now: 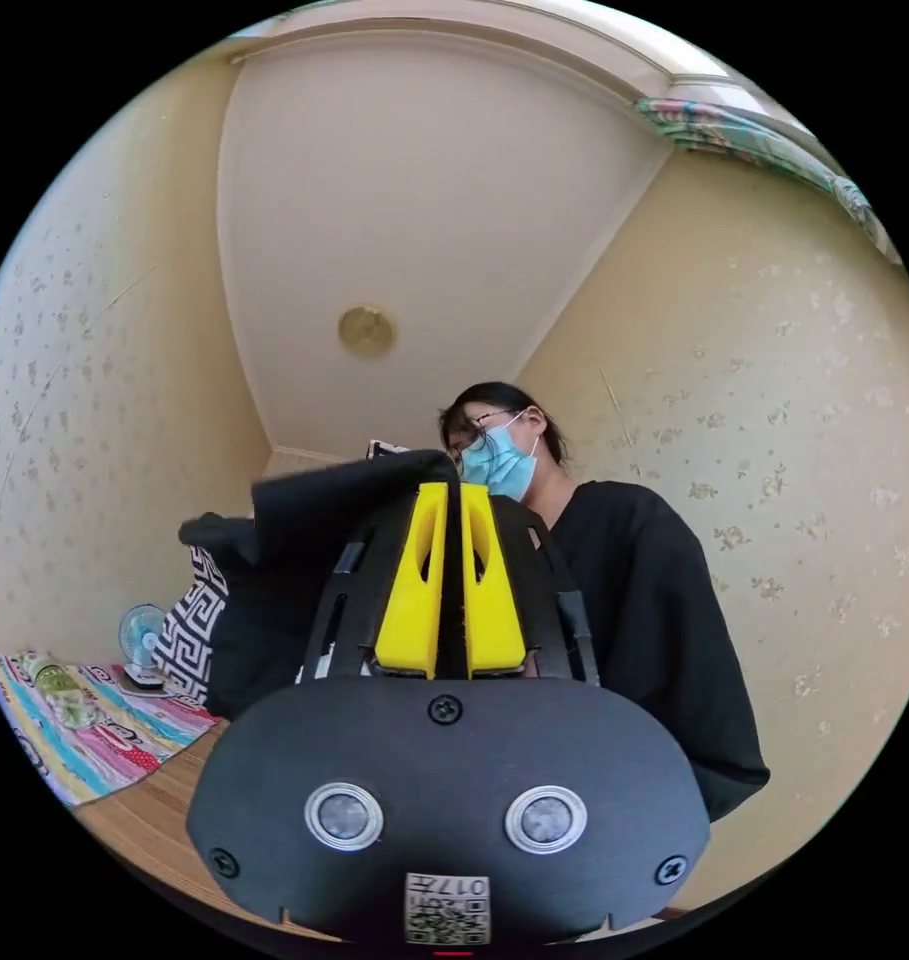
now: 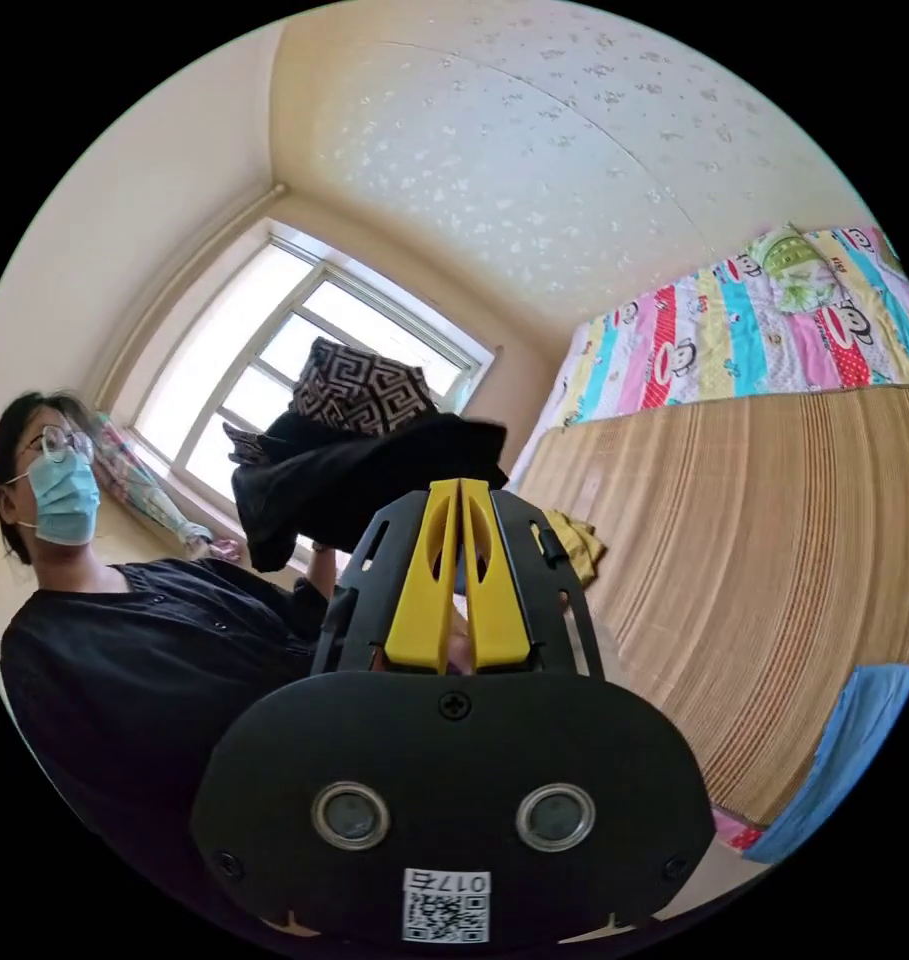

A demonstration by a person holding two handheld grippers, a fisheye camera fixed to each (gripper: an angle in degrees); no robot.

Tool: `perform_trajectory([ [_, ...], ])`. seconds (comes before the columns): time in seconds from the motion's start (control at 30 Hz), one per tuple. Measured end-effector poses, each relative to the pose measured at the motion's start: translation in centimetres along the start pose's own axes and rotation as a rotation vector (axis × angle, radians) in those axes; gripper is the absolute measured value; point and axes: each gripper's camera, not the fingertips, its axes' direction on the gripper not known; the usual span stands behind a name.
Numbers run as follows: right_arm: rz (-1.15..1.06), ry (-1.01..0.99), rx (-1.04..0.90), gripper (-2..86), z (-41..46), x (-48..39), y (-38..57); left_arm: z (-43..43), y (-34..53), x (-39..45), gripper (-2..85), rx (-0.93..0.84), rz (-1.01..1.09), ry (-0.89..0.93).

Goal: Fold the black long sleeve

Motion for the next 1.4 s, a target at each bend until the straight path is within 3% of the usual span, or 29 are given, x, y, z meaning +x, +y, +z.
perform_trajectory([
  [0.1,-0.007,0.01,-0.015,0.5,-1.1,-0.6,0.8,3.8,3.0,-3.1,0.6,0.011,-0.085,0.116],
  [0.37,0.065,-0.027,-0.065,2.4,-2.7,1.1,4.5,13.0,16.1,-12.2,-0.3,0.298,-0.358,0.572],
  [0.57,0.147,-0.047,-0.206,14.6,0.3,1.6,5.3,19.7,20.4,-15.6,-0.5,0.613,-0.324,1.038],
  [0.8,-0.092,-0.128,-0.134,22.5,2.9,-2.4,3.8,29.1,21.4,-16.3,-0.5,0.356,-0.418,1.133],
  [0.87,-0.142,-0.172,-0.255,22.1,5.4,-3.6,3.3,30.1,22.7,-16.9,-0.5,0.278,-0.443,1.088],
  [0.97,-0.207,-0.473,-0.344,8.4,7.5,-4.7,3.1,29.4,24.5,-17.9,-0.5,0.201,-0.495,0.975],
  [1.03,-0.158,-0.506,-0.272,4.3,7.0,-4.5,2.9,28.5,25.3,-18.4,-0.5,0.127,-0.547,0.902],
  [1.1,-0.113,-0.392,-0.122,3.1,4.3,-4.8,2.1,27.8,25.7,-18.4,-0.5,-0.056,-0.617,0.778],
  [1.23,-0.148,-0.106,0.036,2.5,-0.2,-9.0,-0.7,24.8,25.0,-14.4,-0.5,-0.527,-0.515,0.13],
  [1.37,-0.259,0.179,0.129,2.1,-2.2,-17.1,-4.0,23.1,30.9,-14.8,-0.4,-0.857,-0.702,-0.48],
  [1.4,-0.276,0.256,0.121,2.0,-1.8,-19.1,-4.9,22.9,32.3,-15.3,-0.4,-0.898,-0.742,-0.543],
])
